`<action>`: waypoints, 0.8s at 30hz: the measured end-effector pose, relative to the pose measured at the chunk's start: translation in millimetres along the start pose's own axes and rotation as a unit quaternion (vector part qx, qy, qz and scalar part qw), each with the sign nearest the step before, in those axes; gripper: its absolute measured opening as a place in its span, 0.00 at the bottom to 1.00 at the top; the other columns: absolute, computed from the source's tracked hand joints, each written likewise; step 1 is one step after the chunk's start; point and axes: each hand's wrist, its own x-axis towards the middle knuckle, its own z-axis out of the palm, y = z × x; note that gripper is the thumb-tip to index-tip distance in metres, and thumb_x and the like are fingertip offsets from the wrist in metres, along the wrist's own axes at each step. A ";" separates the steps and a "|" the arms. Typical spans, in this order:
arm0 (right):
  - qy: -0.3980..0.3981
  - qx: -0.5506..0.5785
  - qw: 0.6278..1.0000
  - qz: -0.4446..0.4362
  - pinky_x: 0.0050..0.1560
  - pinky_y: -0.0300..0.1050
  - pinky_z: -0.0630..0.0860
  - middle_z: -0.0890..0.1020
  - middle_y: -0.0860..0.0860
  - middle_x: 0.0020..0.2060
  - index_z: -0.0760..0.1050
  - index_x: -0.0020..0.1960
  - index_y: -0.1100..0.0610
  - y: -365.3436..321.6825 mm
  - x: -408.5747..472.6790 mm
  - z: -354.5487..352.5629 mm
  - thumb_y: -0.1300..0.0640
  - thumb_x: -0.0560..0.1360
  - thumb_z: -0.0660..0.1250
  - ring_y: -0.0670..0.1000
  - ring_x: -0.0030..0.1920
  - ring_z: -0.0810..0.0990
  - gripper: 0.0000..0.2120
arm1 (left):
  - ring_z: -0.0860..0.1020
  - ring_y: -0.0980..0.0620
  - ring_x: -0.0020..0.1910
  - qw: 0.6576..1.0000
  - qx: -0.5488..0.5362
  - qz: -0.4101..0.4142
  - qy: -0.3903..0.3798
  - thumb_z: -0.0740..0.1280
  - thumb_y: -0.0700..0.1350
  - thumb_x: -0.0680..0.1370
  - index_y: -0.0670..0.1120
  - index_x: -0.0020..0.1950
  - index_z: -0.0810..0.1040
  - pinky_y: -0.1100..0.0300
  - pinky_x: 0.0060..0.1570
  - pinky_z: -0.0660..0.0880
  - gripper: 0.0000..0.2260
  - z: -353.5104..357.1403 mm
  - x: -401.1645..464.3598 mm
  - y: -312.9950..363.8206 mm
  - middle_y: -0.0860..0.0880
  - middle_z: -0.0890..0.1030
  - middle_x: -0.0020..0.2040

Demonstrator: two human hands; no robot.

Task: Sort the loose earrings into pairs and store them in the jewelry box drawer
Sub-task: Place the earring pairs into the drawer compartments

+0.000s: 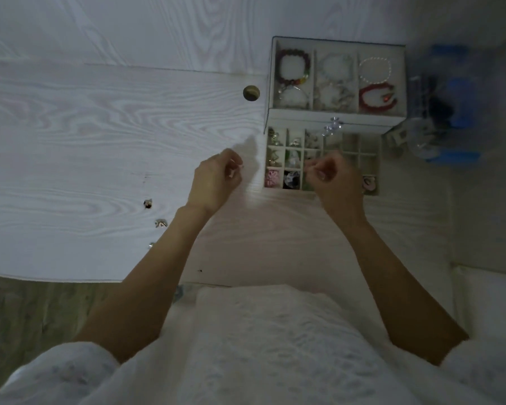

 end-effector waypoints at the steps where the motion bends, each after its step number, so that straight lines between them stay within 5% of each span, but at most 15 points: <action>1: 0.013 -0.008 1.000 0.014 0.41 0.38 0.76 0.79 0.51 0.36 0.66 0.35 0.49 8.5 6.5 -11.5 0.64 0.72 0.67 0.51 0.39 0.79 0.15 | 0.79 0.50 0.40 0.999 -0.028 0.019 0.001 0.67 0.37 0.73 0.43 0.48 0.77 0.56 0.43 0.77 0.06 8.9 3.2 15.6 0.48 0.82 0.44; 5: 0.032 -0.048 0.997 0.042 0.34 0.26 0.67 0.76 0.50 0.35 0.72 0.42 0.57 29.8 31.2 -39.2 0.62 0.73 0.68 0.47 0.36 0.74 0.05 | 0.78 0.50 0.41 0.993 -0.084 0.079 0.008 0.65 0.40 0.74 0.44 0.50 0.79 0.57 0.41 0.77 0.07 46.1 24.0 71.6 0.47 0.82 0.45; 16: 0.030 -0.004 0.999 0.011 0.40 0.23 0.69 0.79 0.50 0.38 0.77 0.43 0.61 50.3 63.8 -35.0 0.68 0.69 0.70 0.44 0.39 0.76 0.05 | 0.82 0.51 0.43 0.992 -0.091 -0.009 0.089 0.70 0.41 0.73 0.44 0.51 0.81 0.61 0.46 0.77 0.07 115.5 52.4 121.4 0.46 0.84 0.45; 24: 0.016 -0.033 0.999 0.006 0.44 0.22 0.69 0.83 0.54 0.46 0.78 0.53 0.61 52.0 67.0 -35.6 0.68 0.70 0.69 0.45 0.46 0.78 0.12 | 0.82 0.49 0.42 0.997 -0.042 0.025 0.052 0.71 0.40 0.73 0.43 0.55 0.80 0.57 0.46 0.79 0.11 119.7 49.5 118.9 0.44 0.84 0.45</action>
